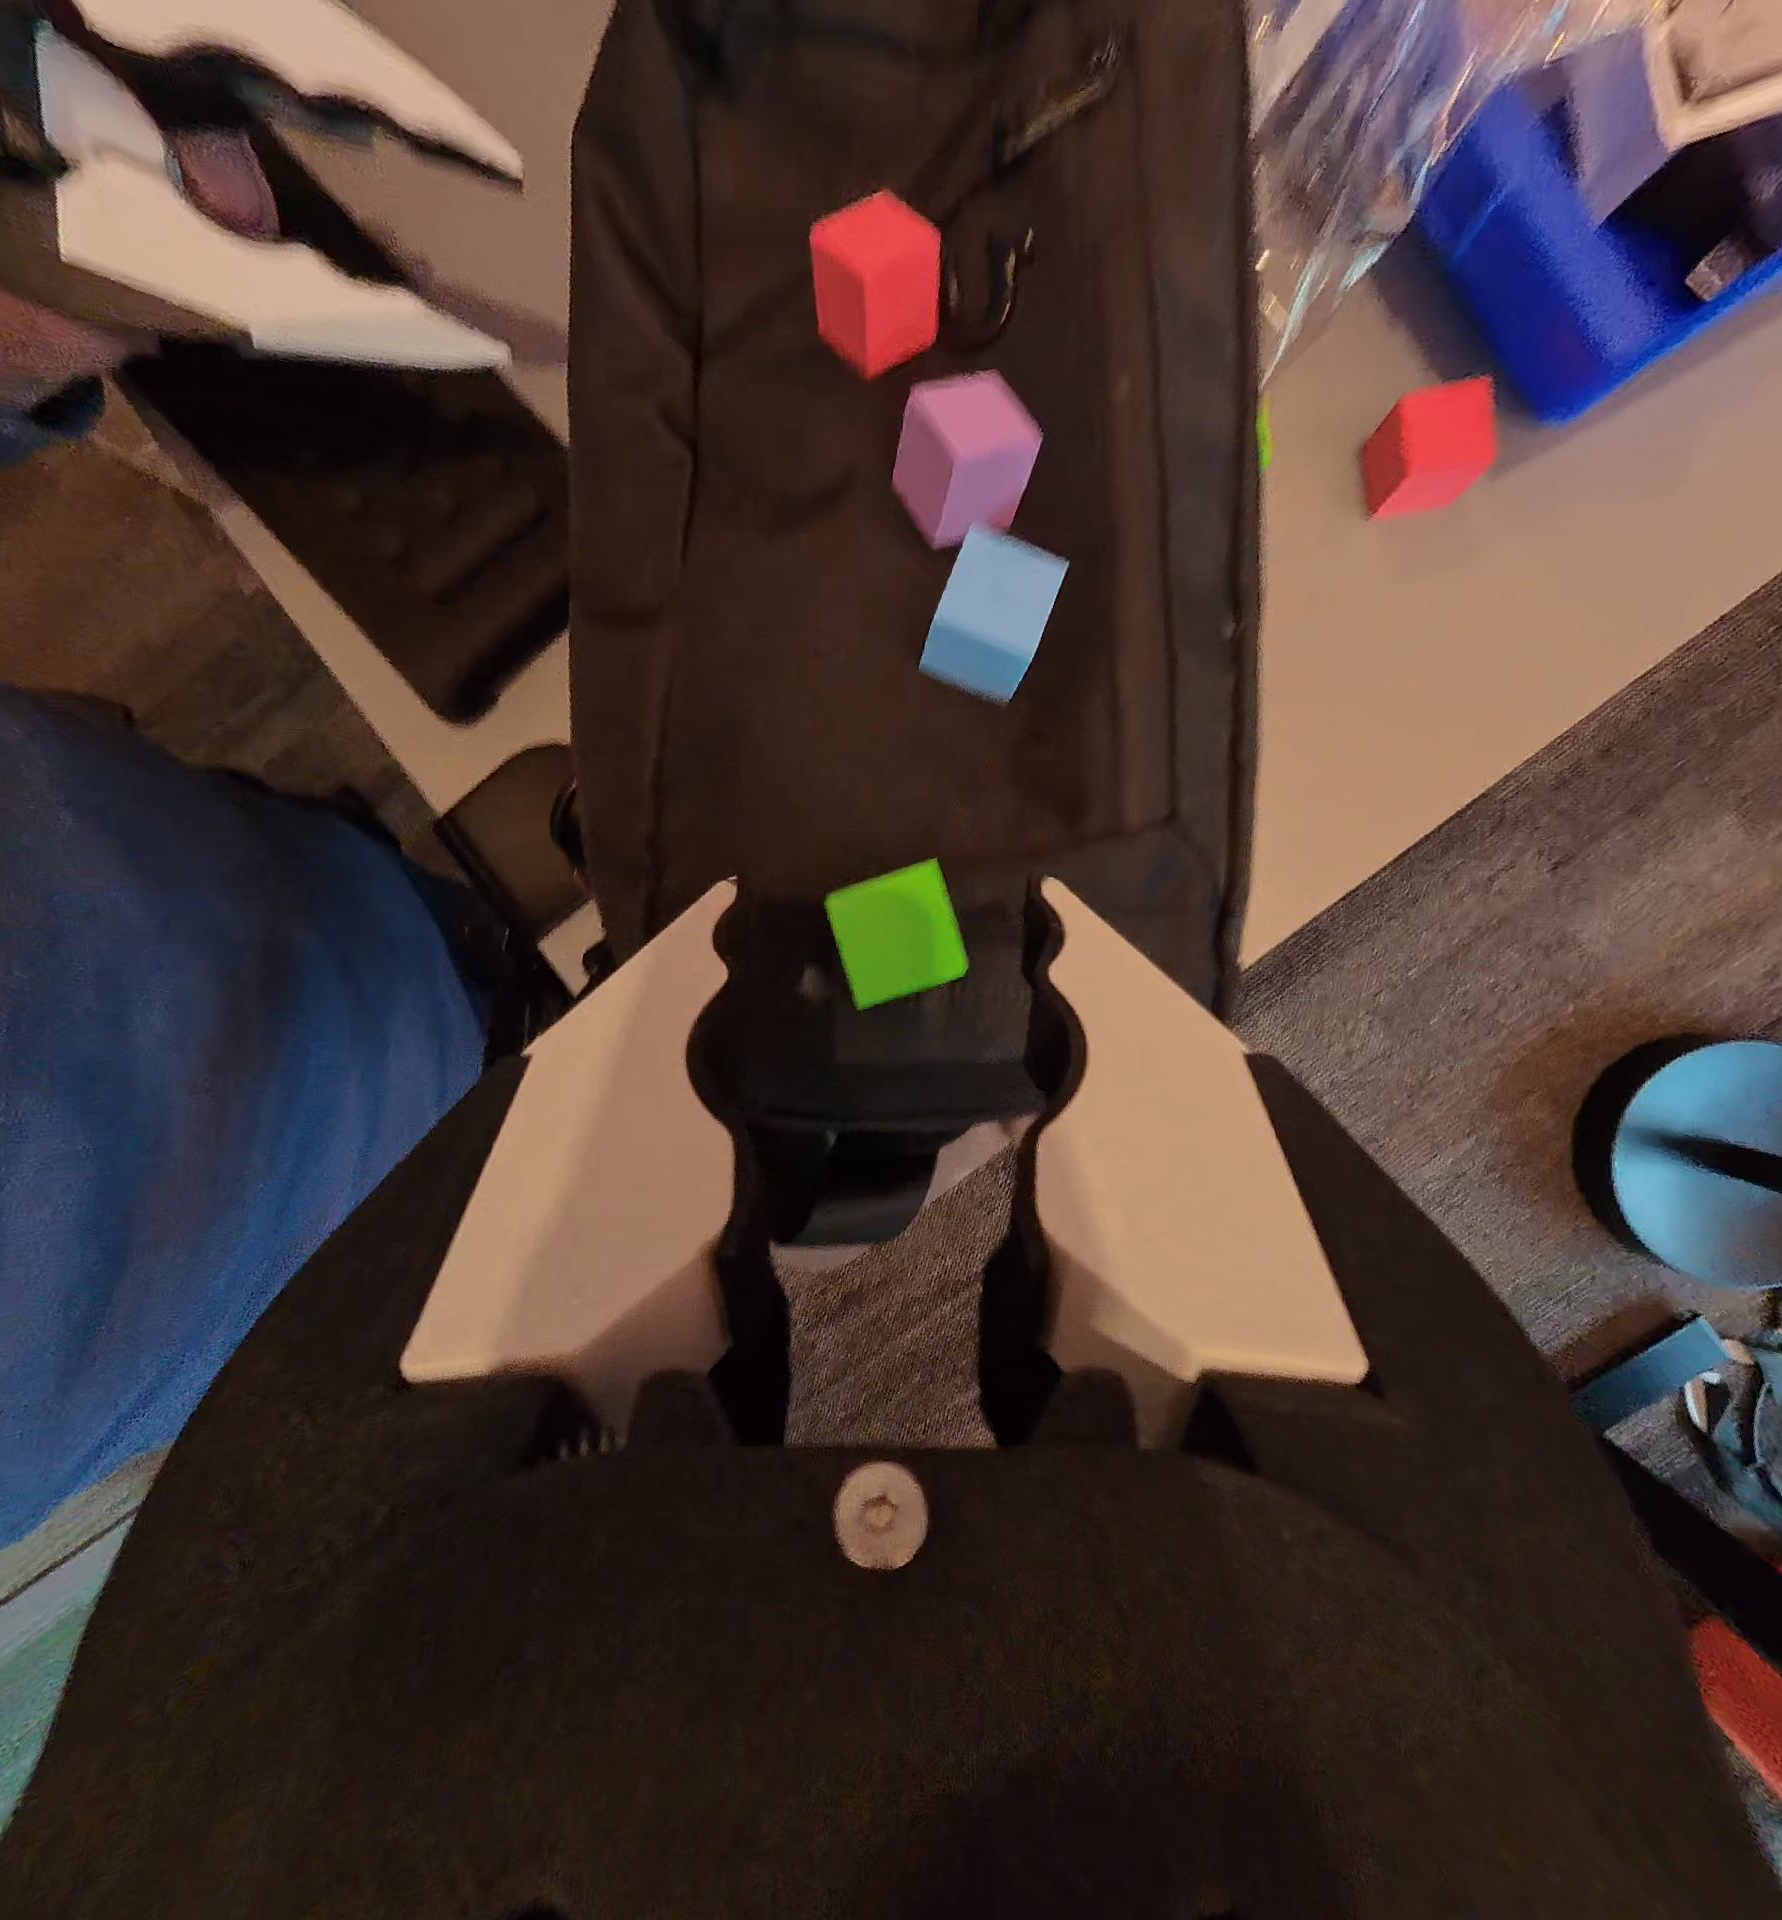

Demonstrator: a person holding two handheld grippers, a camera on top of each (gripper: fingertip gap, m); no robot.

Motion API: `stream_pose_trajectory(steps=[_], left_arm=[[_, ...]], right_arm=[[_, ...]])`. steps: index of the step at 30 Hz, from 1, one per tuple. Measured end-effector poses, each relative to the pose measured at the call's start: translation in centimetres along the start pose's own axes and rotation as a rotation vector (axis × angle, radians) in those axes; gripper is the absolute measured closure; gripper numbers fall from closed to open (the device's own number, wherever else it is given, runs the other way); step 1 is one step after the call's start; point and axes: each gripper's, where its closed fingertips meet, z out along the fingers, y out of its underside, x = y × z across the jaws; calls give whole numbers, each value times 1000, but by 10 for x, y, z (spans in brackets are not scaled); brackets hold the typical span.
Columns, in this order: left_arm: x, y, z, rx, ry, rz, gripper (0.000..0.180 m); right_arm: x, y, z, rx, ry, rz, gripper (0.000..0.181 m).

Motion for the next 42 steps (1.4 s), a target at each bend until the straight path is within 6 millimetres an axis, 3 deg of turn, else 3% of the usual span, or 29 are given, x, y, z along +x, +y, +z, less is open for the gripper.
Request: stream_pose_trajectory(steps=[2, 6, 10, 12, 13, 15, 18, 22, 25, 30, 38, 42], left_arm=[[0, 0, 0, -2, -1, 0, 143], [-1, 0, 0, -4, -5, -5, 143], [-2, 0, 0, 0, -10, -3, 143], [-2, 0, 0, -1, -11, -4, 143], [-2, 0, 0, -2, -12, -6, 143], [-3, -1, -1, 5, -14, -8, 143], [-3, -1, -1, 8, -11, -13, 143], [-2, 0, 0, 2, -5, -12, 143], [-2, 0, 1, 1, -1, -13, 143], [0, 1, 1, -6, 0, -3, 143], [0, 1, 1, -5, -4, 8, 143], [1, 1, 1, -7, -3, 11, 143]], right_arm=[[9, -20, 4, 19, 25, -9, 132], [27, -36, 42, -93, 50, 0, 116], [35, -37, 75, -170, 69, 17, 132], [28, -40, 82, -150, 10, 17, 151], [27, -42, 83, -140, 3, 20, 151], [27, -46, 75, -105, -11, 16, 152], [21, -51, 45, -35, -23, -28, 152], [7, -37, 2, -24, -45, -91, 152], [6, -19, -13, -80, 0, -103, 152], [2, -2, -10, -107, -5, -81, 152], [1, 6, 3, -133, 1, -82, 151], [-1, 7, 1, -147, -8, -76, 134]])
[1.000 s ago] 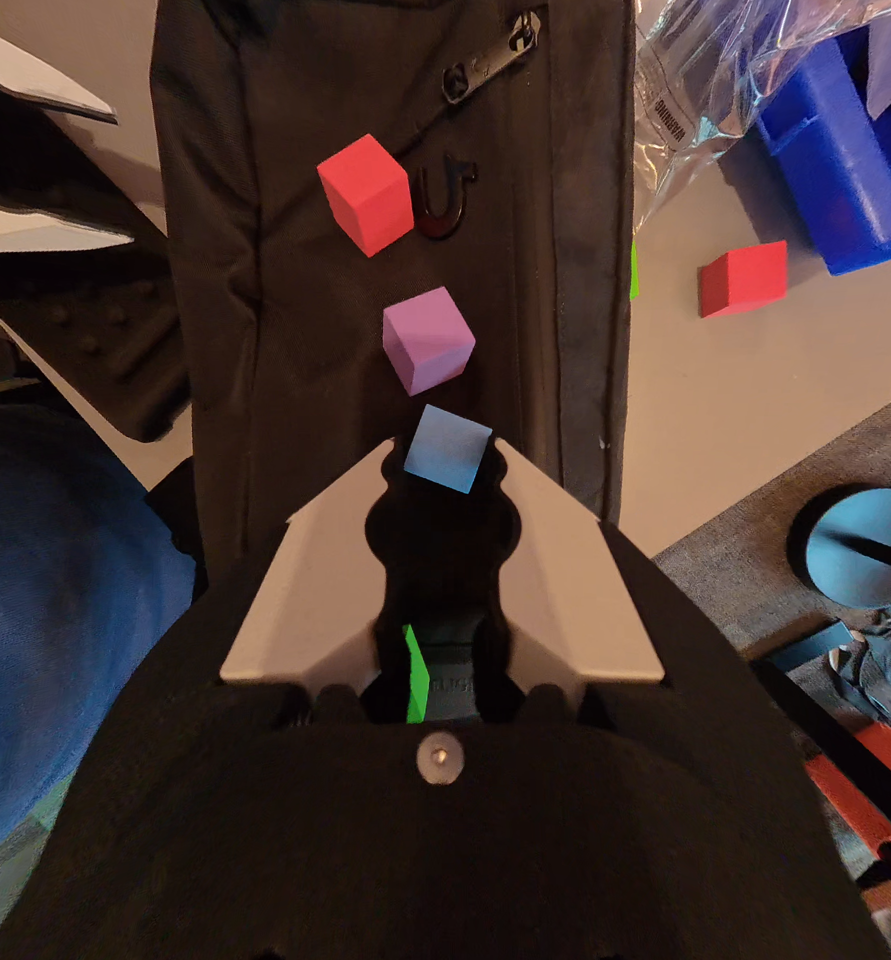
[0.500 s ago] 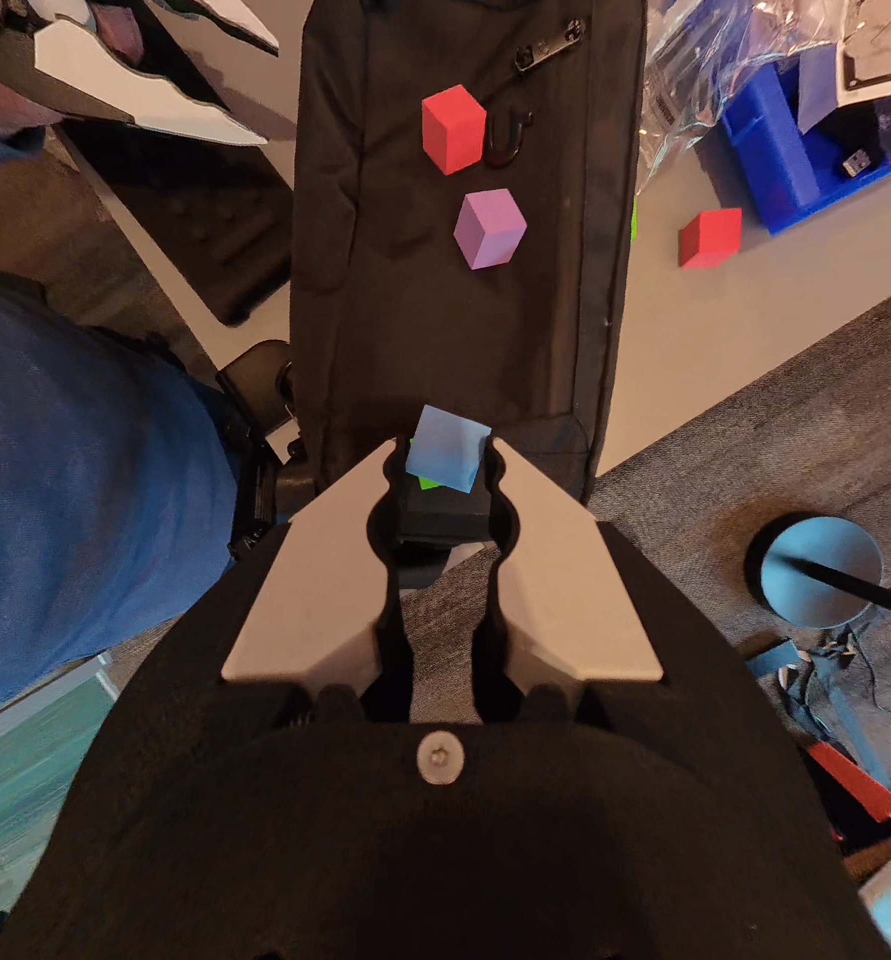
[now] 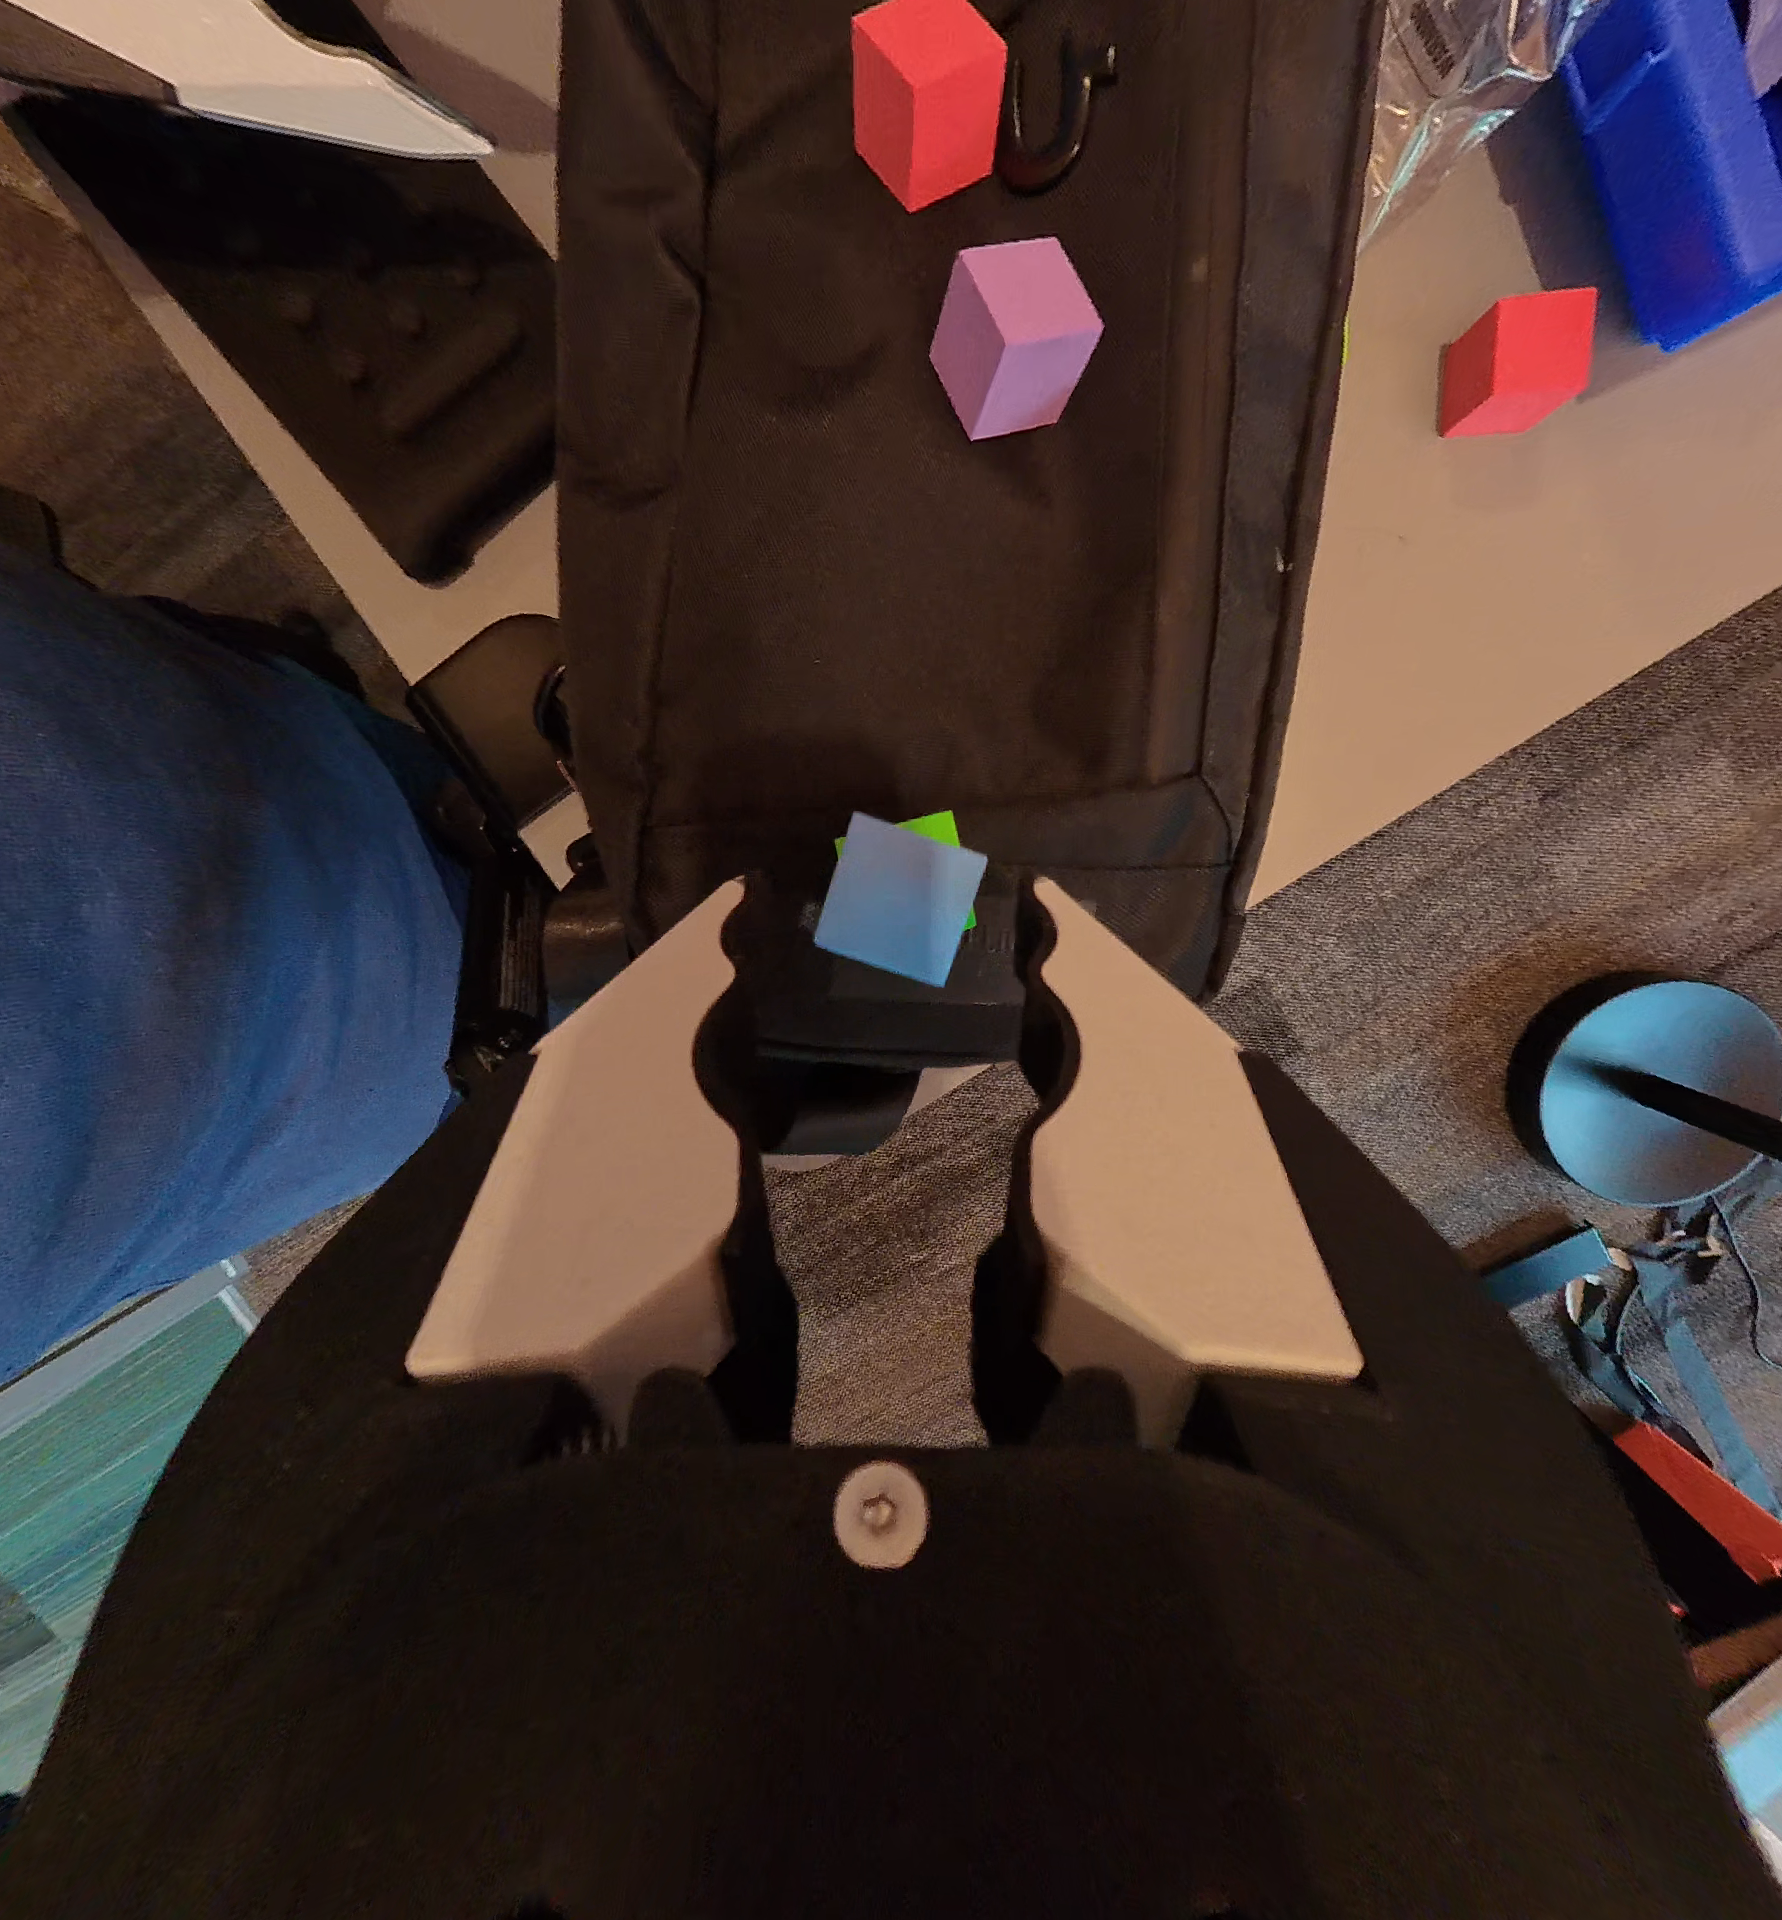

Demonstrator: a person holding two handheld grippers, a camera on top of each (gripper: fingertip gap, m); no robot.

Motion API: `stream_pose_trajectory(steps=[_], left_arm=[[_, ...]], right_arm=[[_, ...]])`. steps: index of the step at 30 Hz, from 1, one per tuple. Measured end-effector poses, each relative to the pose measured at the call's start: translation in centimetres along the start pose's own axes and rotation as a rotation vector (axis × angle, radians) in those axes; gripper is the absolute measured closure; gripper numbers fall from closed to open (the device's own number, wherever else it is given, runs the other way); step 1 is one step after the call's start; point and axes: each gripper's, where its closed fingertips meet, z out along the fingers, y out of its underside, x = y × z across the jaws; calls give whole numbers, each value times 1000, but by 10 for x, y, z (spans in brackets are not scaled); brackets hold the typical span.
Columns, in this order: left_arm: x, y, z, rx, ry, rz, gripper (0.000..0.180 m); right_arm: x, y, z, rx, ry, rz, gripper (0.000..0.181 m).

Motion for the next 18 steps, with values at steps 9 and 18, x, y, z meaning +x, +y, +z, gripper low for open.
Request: stream_pose_trajectory(steps=[9, 18], left_arm=[[1, 1, 2, -11, 4, 7, 143], [-1, 0, 0, 2, -8, 4, 143]], right_arm=[[9, -71, -5, 86, 0, -202, 130], [32, -94, 90, -191, -147, -307, 129]])
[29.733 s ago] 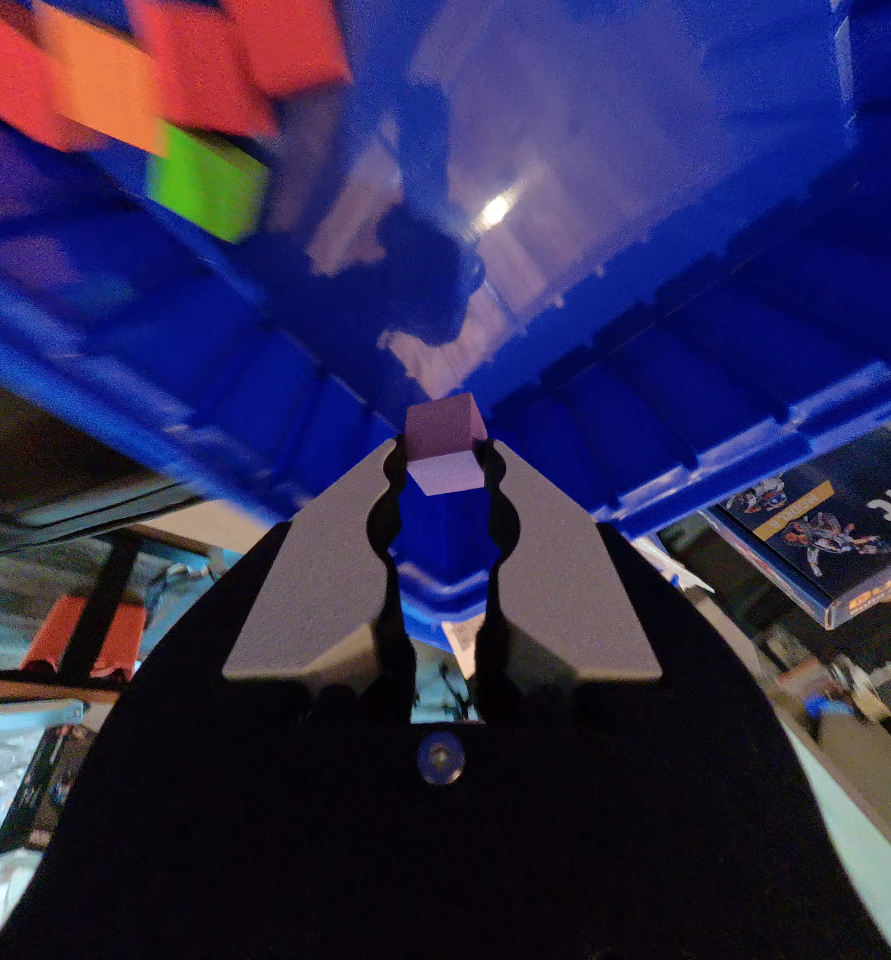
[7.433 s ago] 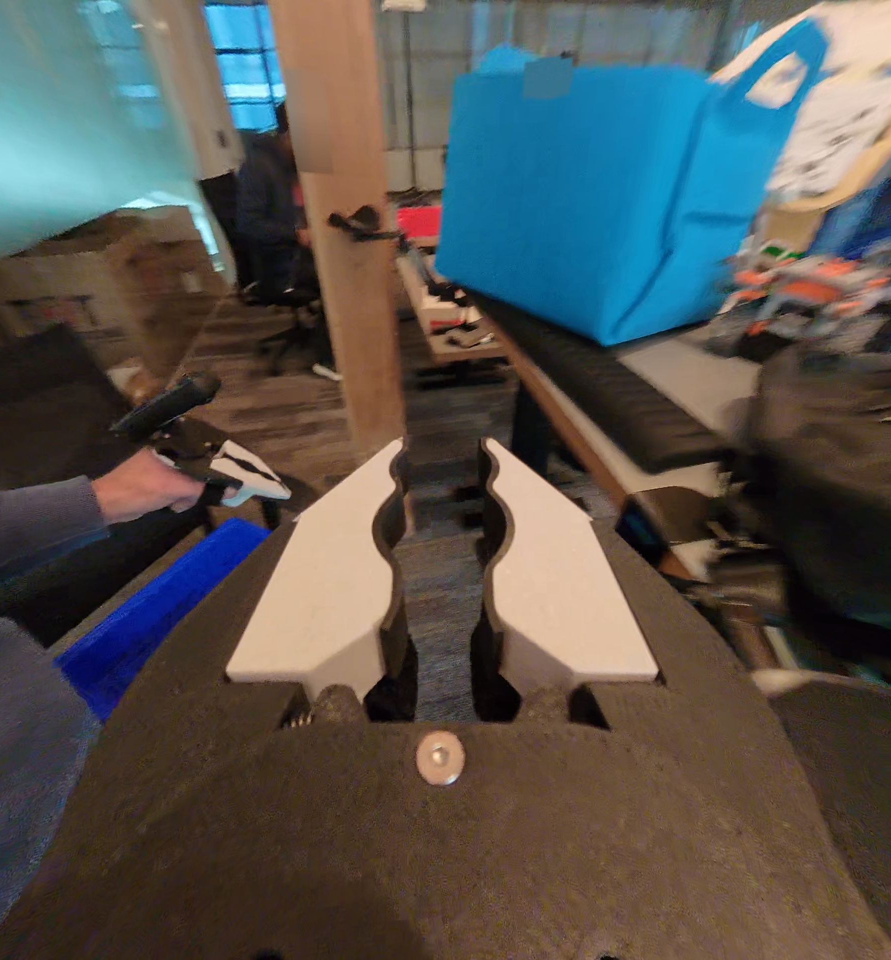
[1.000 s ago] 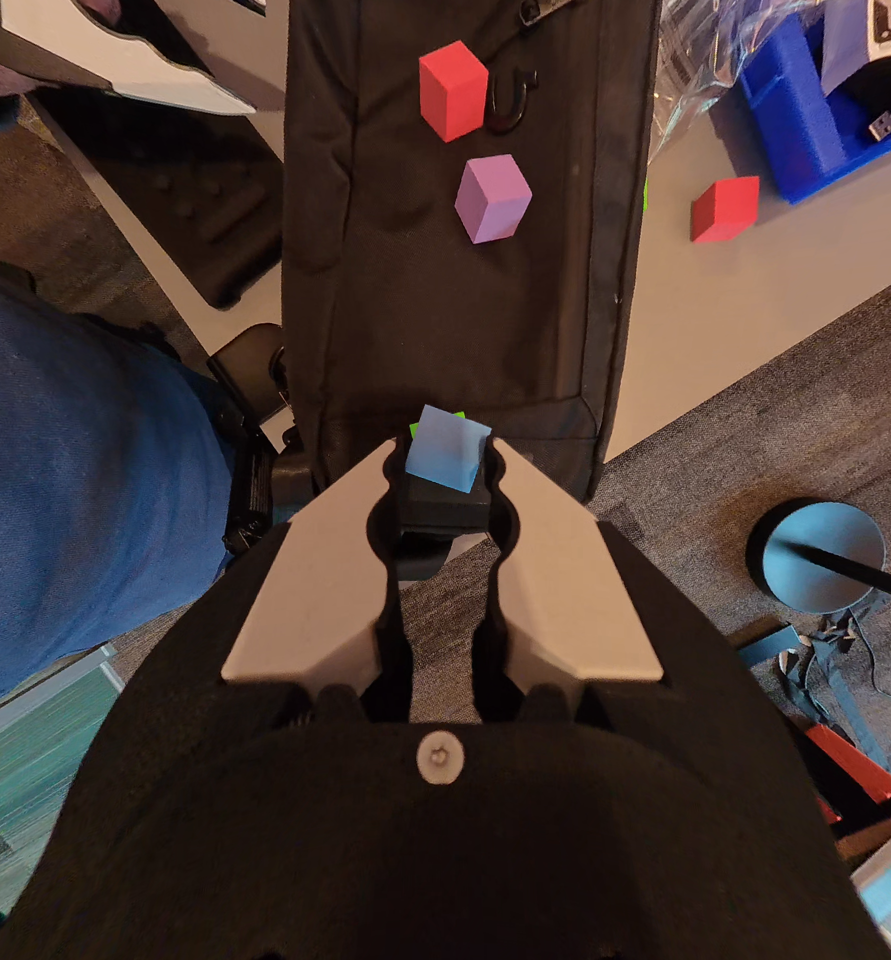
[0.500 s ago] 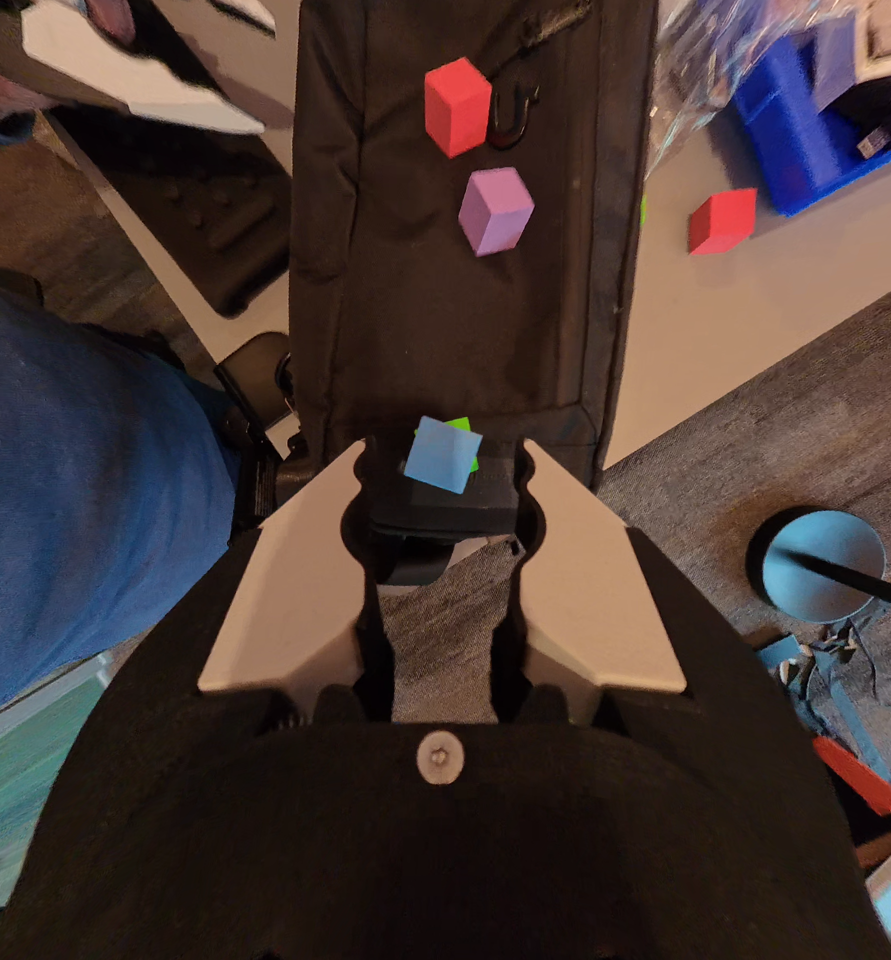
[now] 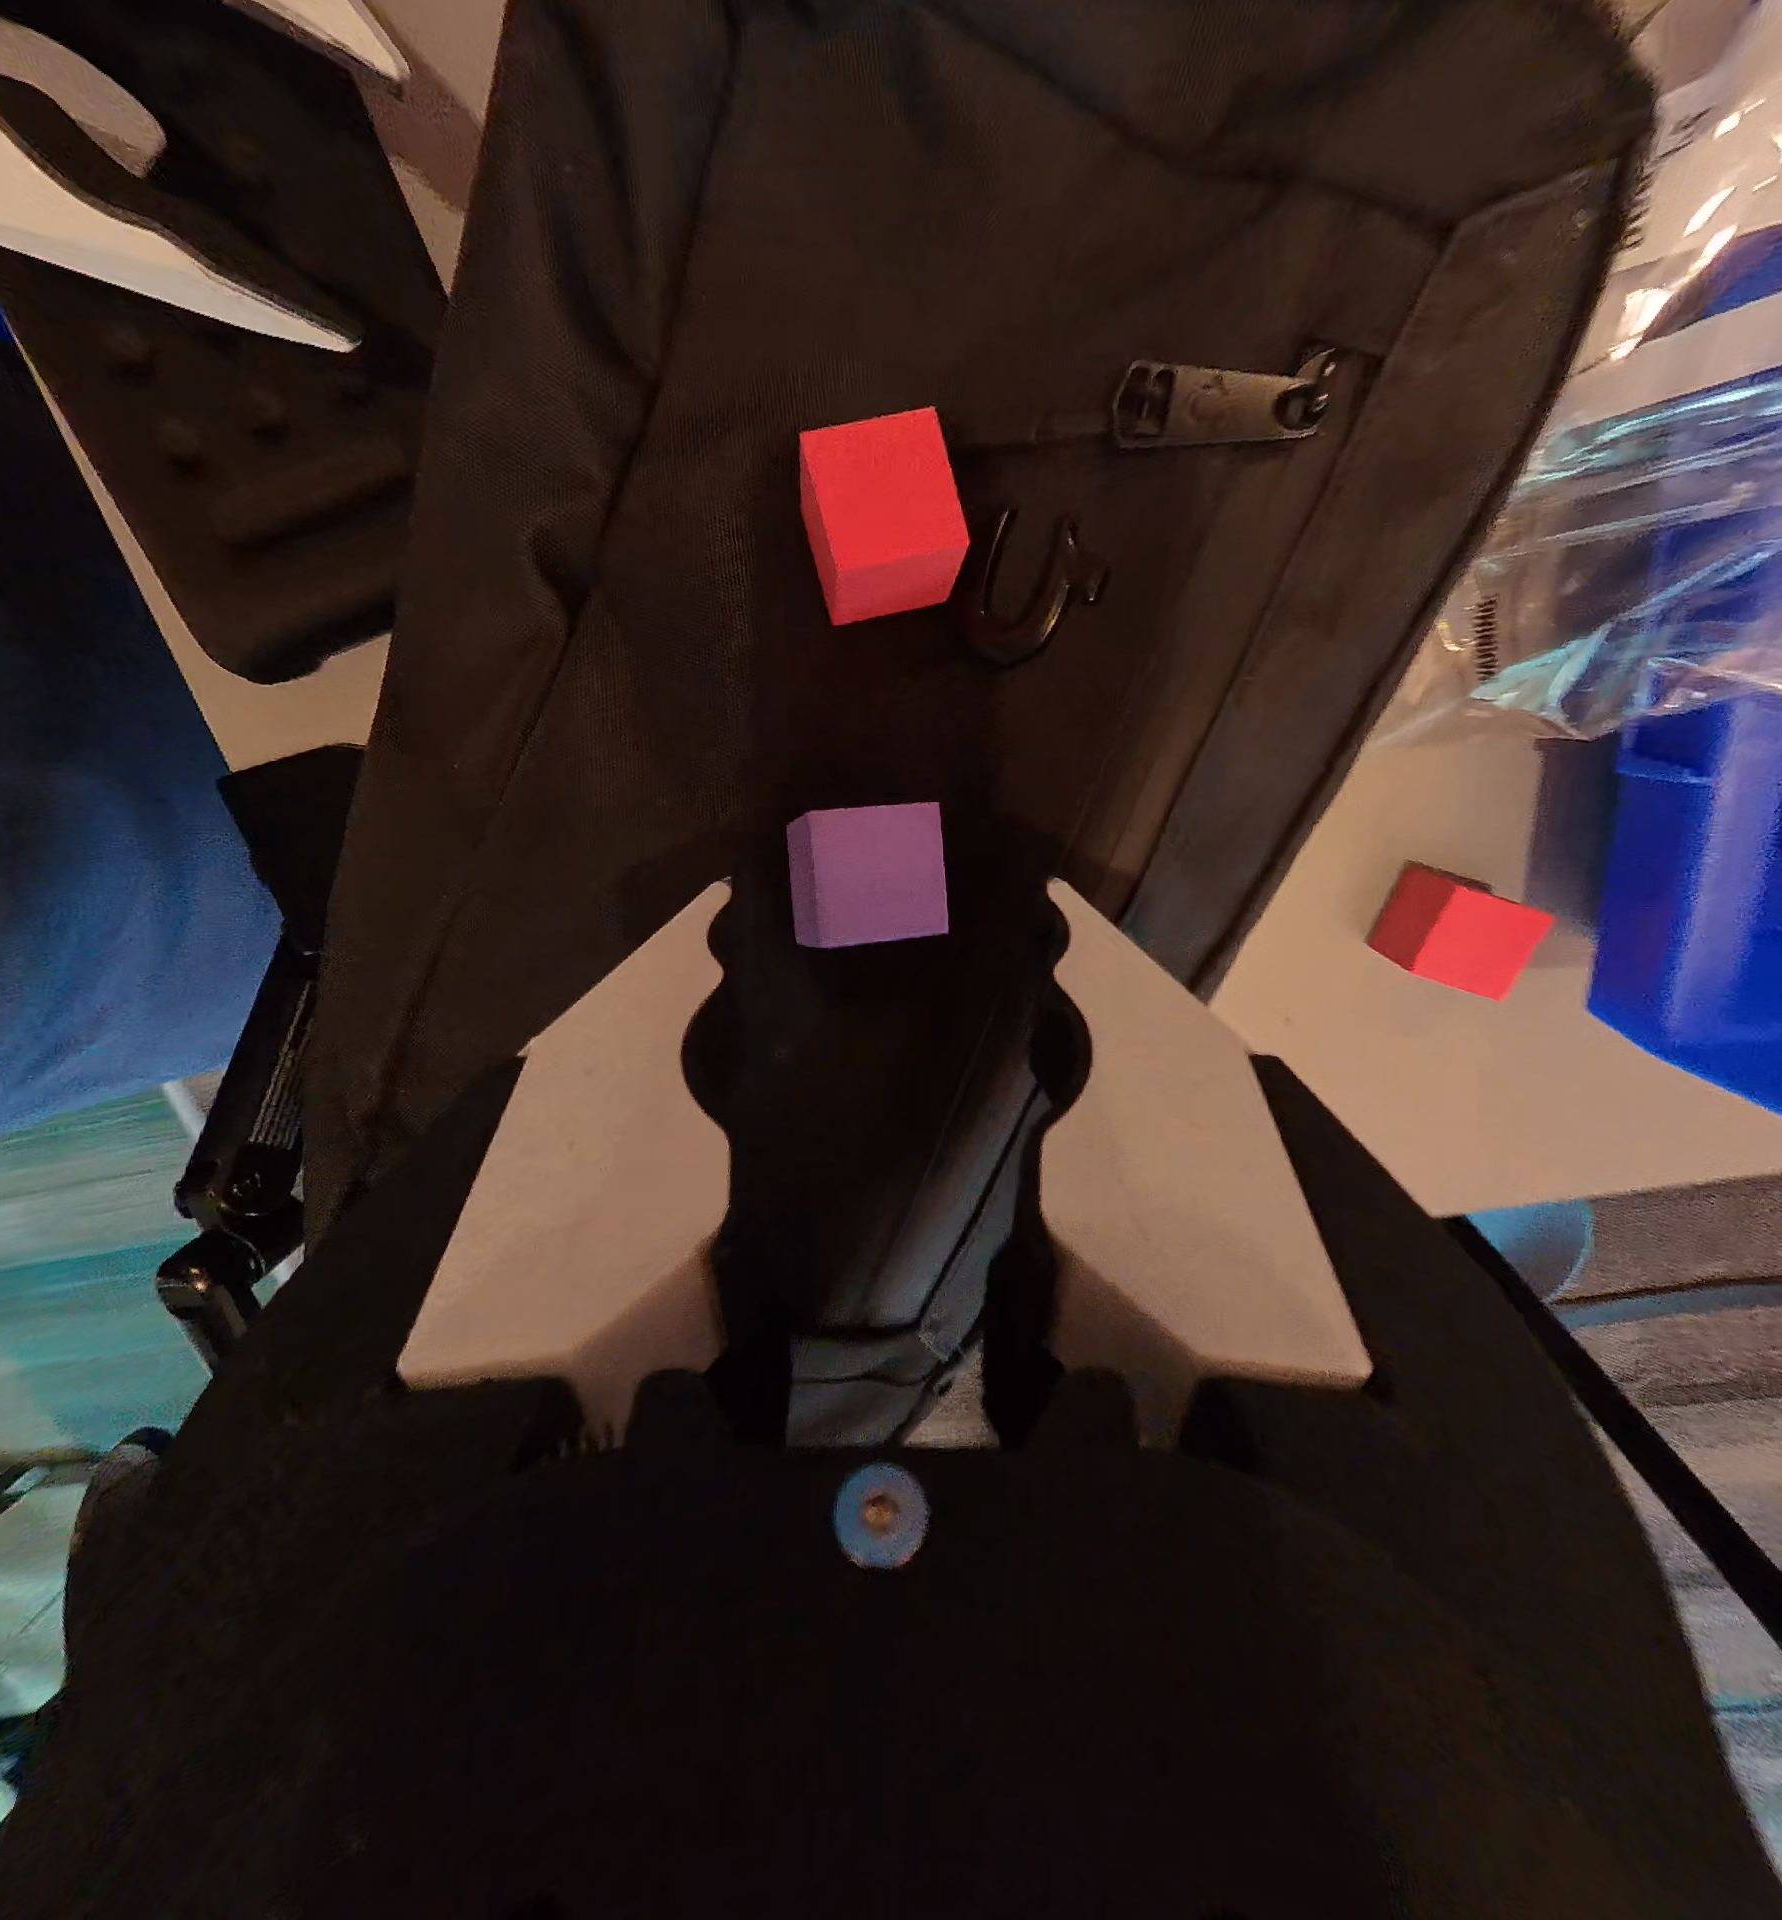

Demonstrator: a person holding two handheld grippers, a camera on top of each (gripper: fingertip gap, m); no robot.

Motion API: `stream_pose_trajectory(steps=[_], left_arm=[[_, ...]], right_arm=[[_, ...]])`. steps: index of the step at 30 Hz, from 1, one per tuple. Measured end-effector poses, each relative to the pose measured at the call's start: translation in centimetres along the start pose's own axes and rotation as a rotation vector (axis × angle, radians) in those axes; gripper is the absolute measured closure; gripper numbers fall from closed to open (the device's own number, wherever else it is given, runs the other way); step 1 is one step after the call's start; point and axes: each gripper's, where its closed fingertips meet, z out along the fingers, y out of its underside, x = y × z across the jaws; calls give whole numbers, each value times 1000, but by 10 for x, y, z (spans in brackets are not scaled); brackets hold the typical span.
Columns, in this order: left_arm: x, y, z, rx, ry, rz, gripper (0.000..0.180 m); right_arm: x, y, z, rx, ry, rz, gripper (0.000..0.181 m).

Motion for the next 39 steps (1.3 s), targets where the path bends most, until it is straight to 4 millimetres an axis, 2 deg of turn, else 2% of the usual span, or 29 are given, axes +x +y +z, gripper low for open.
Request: stream_pose_trajectory(steps=[1, 5, 8, 10, 13, 16, 19, 22, 26, 30, 39], left_arm=[[0, 0, 0, -1, 0, 0, 143], [0, 0, 0, -2, 1, -5, 143], [-1, 1, 1, -2, 1, -6, 143], [-1, 0, 1, -1, 4, -9, 143], [-1, 0, 0, 2, 4, -10, 144], [-1, -1, 0, 4, 5, -9, 144], [0, 0, 0, 2, 9, -9, 144], [1, 0, 0, 1, 11, -4, 144], [2, 0, 0, 0, 15, 6, 149], [4, -1, 0, 3, 17, 15, 156], [4, 0, 0, 0, 15, 18, 154]], right_arm=[[-1, 1, 5, -8, -27, 6, 130], [-3, 0, 19, 8, -95, 27, 154], [-6, -3, 11, 62, -113, 49, 154], [-5, -3, -9, 101, -50, 43, 154], [-16, 0, -53, 196, 27, 57, 154], [-32, 18, -92, 259, 102, 81, 155], [-50, 41, -109, 278, 167, 103, 154], [-61, 65, -107, 256, 216, 143, 154], [-68, 79, -99, 261, 214, 183, 154], [-70, 80, -96, 276, 220, 190, 154], [-71, 82, -81, 257, 193, 211, 152]])
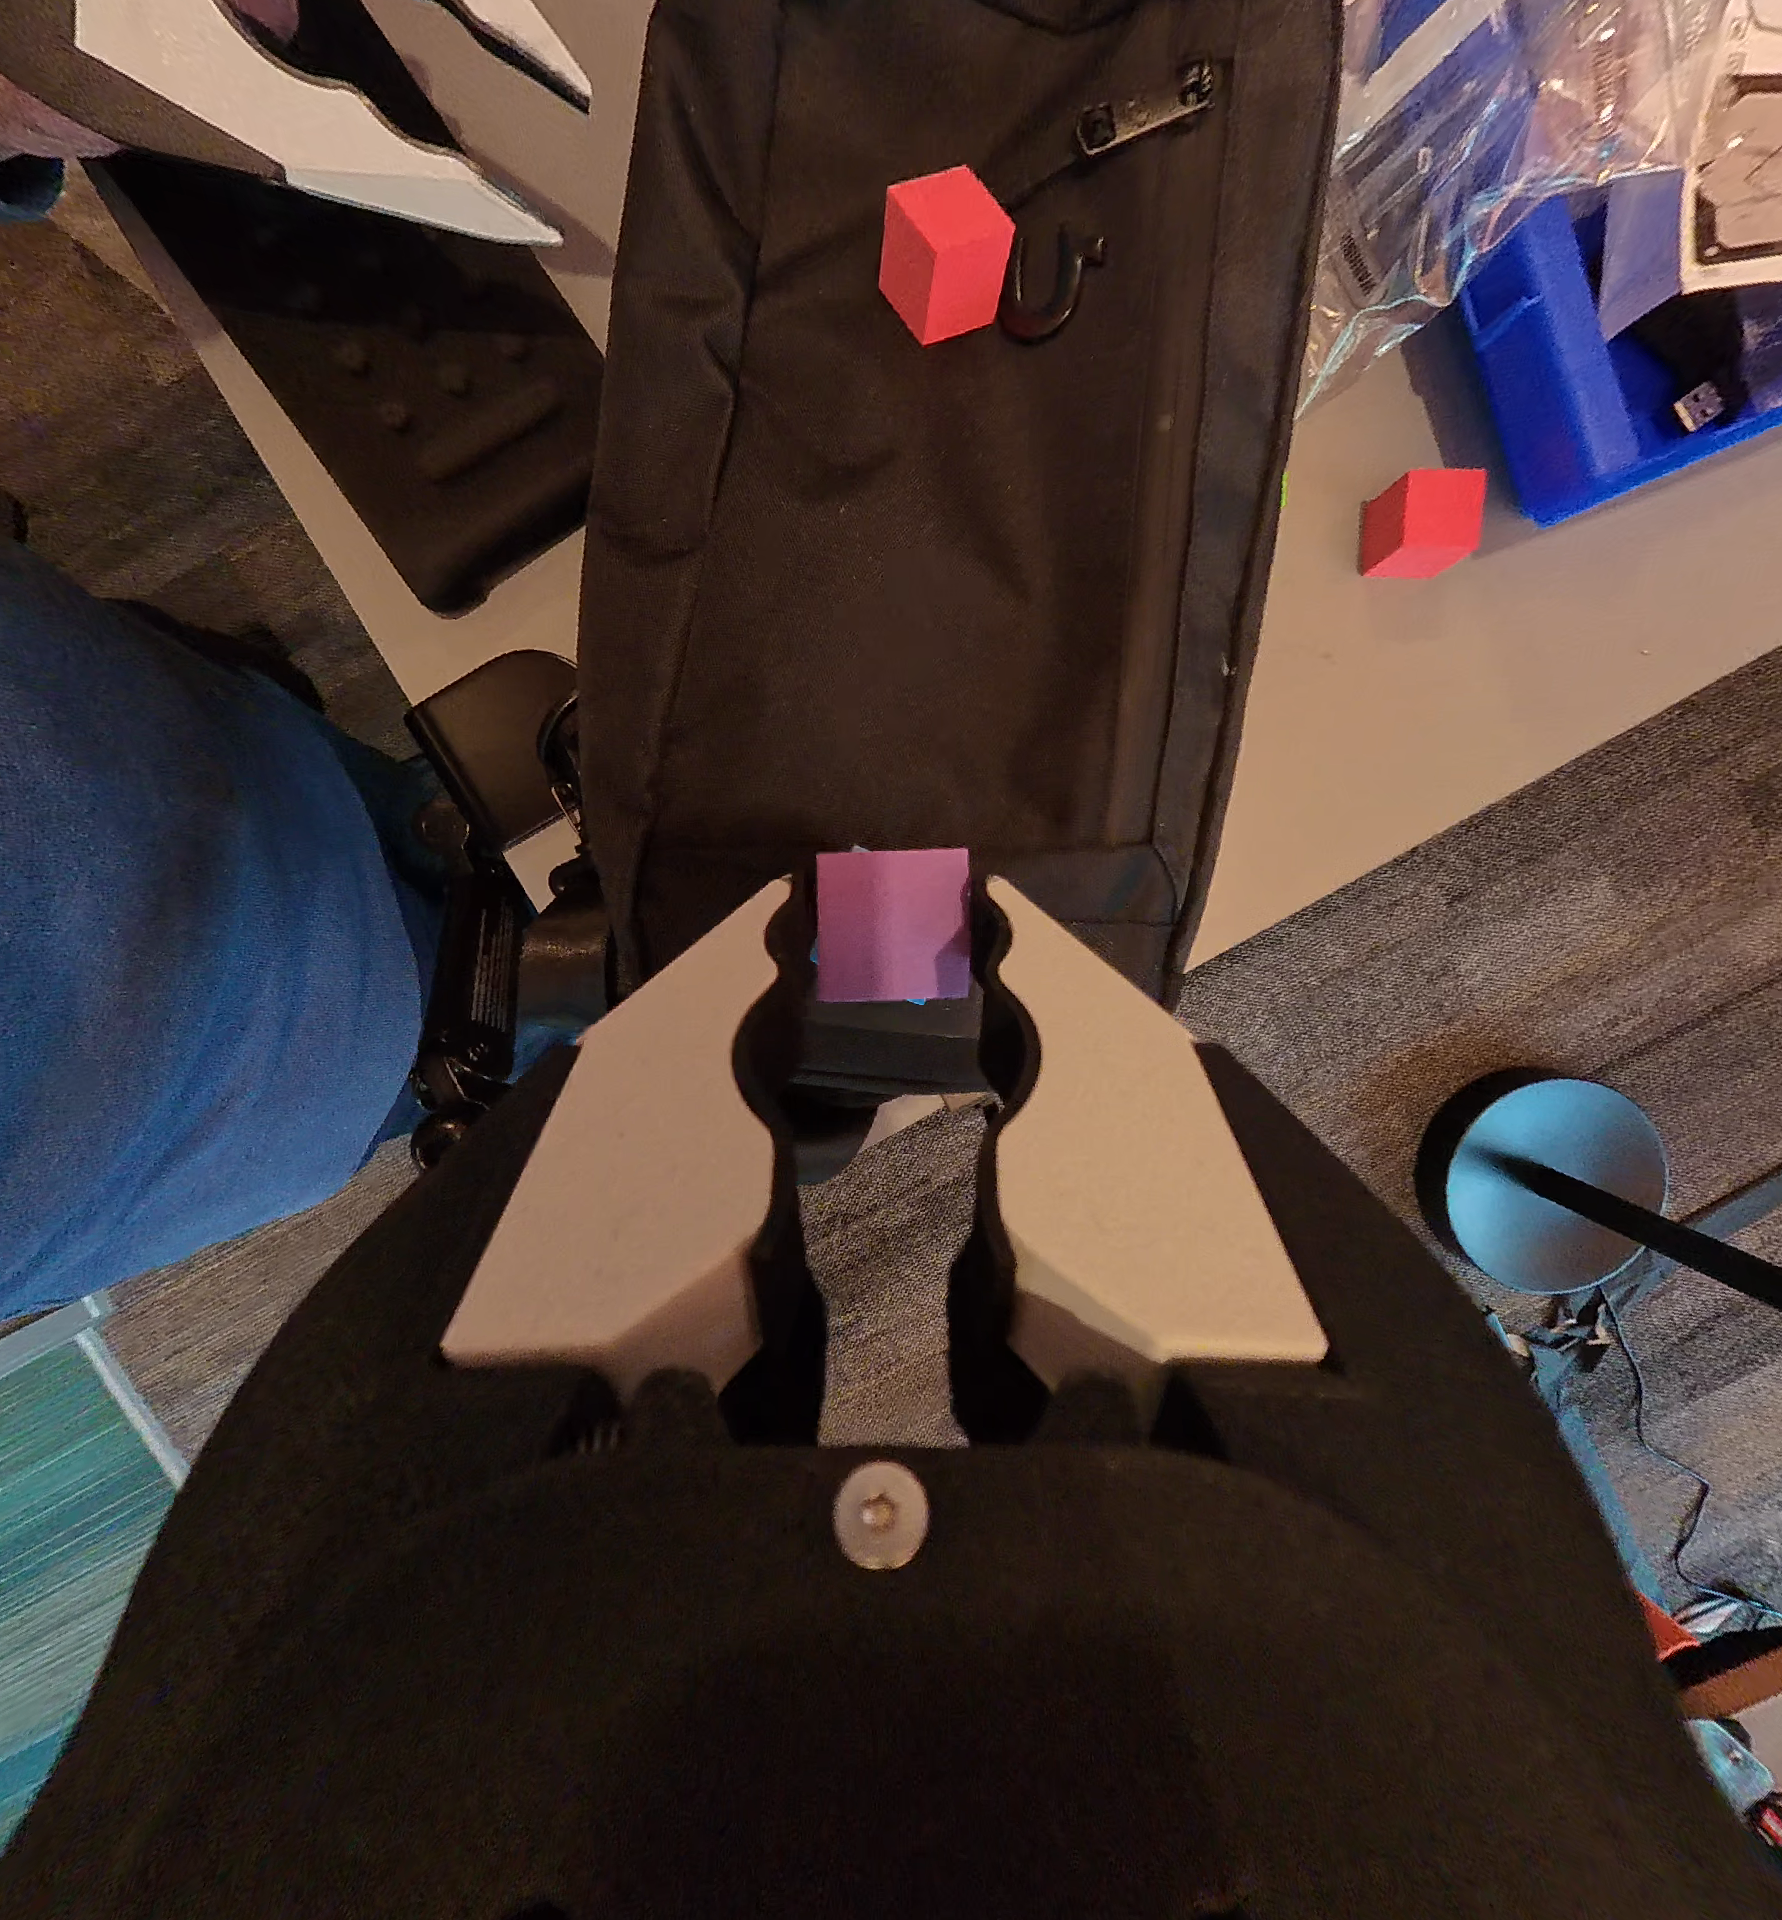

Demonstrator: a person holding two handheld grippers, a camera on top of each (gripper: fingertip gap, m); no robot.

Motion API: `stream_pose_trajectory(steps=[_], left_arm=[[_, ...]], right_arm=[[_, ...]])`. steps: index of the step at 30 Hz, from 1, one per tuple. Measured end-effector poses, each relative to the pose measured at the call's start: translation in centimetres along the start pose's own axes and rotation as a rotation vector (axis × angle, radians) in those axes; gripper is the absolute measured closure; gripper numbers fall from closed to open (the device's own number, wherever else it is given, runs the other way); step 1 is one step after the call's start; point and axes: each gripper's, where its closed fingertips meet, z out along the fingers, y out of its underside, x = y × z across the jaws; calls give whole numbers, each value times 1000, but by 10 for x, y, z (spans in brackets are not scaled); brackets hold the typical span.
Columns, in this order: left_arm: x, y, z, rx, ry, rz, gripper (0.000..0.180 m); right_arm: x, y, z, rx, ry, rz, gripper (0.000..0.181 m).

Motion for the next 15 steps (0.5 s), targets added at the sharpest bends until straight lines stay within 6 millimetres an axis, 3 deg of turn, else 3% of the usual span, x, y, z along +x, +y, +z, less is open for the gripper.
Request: stream_pose_trajectory(steps=[4, 7, 9, 11, 15], left_arm=[[0, 0, 0, -1, 1, 0, 153], [0, 0, 0, 0, 1, 1, 153], [1, 1, 1, -6, 3, 6, 153], [2, 1, 1, -9, 3, 12, 153], [1, 0, 1, -5, -1, 12, 153]], right_arm=[[0, 2, -1, -10, -6, 14, 139], [3, -8, -16, 28, 27, -2, 133], [4, -32, -30, 80, 49, -41, 134], [2, -57, -31, 65, 49, -111, 129], [-3, -102, 10, -62, -10, -321, 126]])
